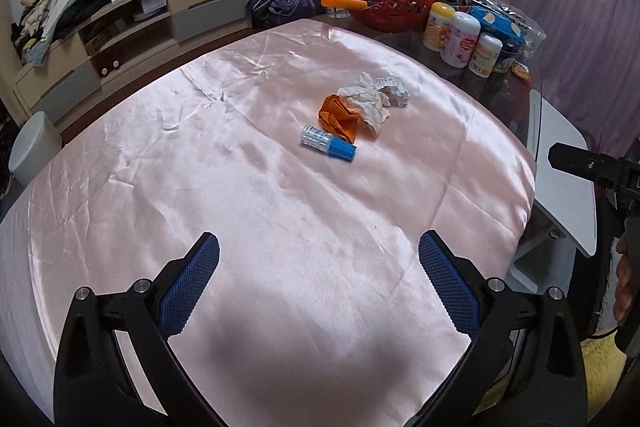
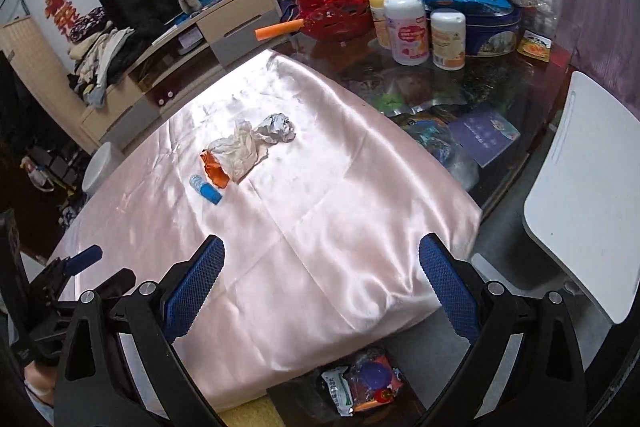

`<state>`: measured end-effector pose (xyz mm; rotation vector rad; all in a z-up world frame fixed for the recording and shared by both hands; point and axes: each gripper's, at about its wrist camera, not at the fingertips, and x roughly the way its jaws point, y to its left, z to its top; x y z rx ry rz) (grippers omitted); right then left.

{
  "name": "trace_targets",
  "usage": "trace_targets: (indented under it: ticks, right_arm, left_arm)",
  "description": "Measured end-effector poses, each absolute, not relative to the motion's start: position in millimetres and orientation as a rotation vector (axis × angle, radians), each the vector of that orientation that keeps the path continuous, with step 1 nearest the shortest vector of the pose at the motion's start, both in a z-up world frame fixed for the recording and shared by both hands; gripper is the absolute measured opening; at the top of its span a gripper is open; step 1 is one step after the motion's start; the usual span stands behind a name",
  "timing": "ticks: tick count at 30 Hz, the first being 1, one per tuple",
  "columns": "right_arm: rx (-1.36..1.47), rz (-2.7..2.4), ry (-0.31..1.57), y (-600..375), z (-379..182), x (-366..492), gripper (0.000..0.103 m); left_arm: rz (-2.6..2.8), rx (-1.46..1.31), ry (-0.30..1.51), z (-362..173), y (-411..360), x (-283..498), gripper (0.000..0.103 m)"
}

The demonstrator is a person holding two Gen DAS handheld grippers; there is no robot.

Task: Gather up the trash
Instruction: 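Move both open tools back over the table toward the bottle and crumpled paper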

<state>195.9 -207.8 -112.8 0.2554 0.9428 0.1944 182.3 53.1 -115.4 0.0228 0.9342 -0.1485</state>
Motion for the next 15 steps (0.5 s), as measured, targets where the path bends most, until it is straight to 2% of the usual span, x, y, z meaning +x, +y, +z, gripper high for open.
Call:
trace_targets:
  ticks: [6, 15]
  right_arm:
    - [0.253, 0.223, 0.960, -189, -126, 245, 0.097]
    - [0.283, 0.278, 0.984, -170, -143, 301, 0.070]
  left_arm:
    - [-0.137, 0.014, 0.973, -137, 49, 225, 0.095]
    - [-0.136, 0.067, 1.001, -164, 41, 277, 0.088]
